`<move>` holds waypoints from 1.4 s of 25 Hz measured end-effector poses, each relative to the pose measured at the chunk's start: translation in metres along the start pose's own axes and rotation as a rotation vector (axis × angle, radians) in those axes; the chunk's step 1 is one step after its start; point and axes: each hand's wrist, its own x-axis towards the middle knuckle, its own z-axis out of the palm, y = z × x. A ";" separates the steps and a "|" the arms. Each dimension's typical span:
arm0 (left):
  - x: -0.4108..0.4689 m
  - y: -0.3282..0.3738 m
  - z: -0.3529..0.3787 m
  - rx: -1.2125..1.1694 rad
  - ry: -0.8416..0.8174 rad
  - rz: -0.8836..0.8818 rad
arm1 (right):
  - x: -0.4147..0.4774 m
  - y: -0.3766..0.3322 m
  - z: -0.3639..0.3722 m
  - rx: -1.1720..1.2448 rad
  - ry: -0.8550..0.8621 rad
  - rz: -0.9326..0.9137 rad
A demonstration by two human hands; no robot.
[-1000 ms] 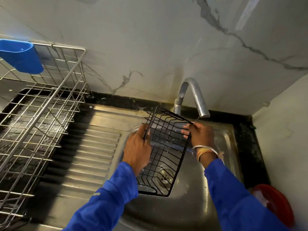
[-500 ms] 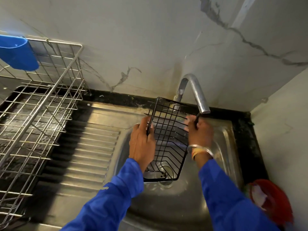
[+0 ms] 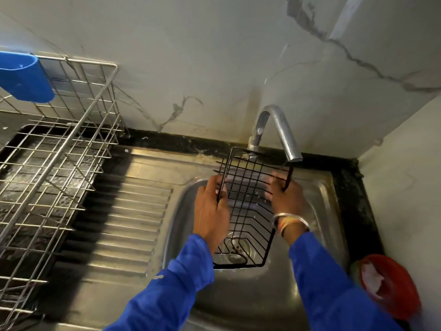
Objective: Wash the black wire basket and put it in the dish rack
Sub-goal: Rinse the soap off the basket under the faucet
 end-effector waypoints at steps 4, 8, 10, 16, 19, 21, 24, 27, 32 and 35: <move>0.010 0.006 -0.011 0.049 0.118 -0.012 | -0.053 0.030 -0.001 -0.111 -0.261 -0.046; 0.004 0.010 -0.014 0.131 0.112 0.058 | -0.011 -0.004 -0.011 -0.329 -0.190 -0.087; 0.000 0.011 -0.010 0.130 0.119 0.097 | 0.017 -0.030 -0.013 -0.128 -0.067 -0.137; 0.004 0.020 0.000 0.024 0.214 0.081 | -0.021 0.001 -0.012 -0.106 -0.116 -0.139; 0.004 0.014 0.002 0.033 0.226 0.082 | -0.022 0.015 -0.017 -0.292 -0.224 -0.103; 0.000 0.009 0.003 0.021 0.210 0.077 | 0.000 -0.005 -0.020 -0.311 -0.165 -0.159; -0.004 0.011 0.005 -0.062 0.179 0.068 | 0.021 -0.039 -0.021 -0.116 -0.074 -0.266; 0.001 0.019 0.006 -0.133 0.223 0.090 | 0.000 -0.013 -0.014 -0.167 -0.119 -0.198; 0.007 0.022 -0.002 -0.152 0.241 0.130 | -0.042 0.054 -0.021 -0.505 -0.296 -0.195; 0.005 0.017 0.001 -0.100 0.178 0.088 | -0.007 0.020 -0.018 -0.438 -0.208 -0.218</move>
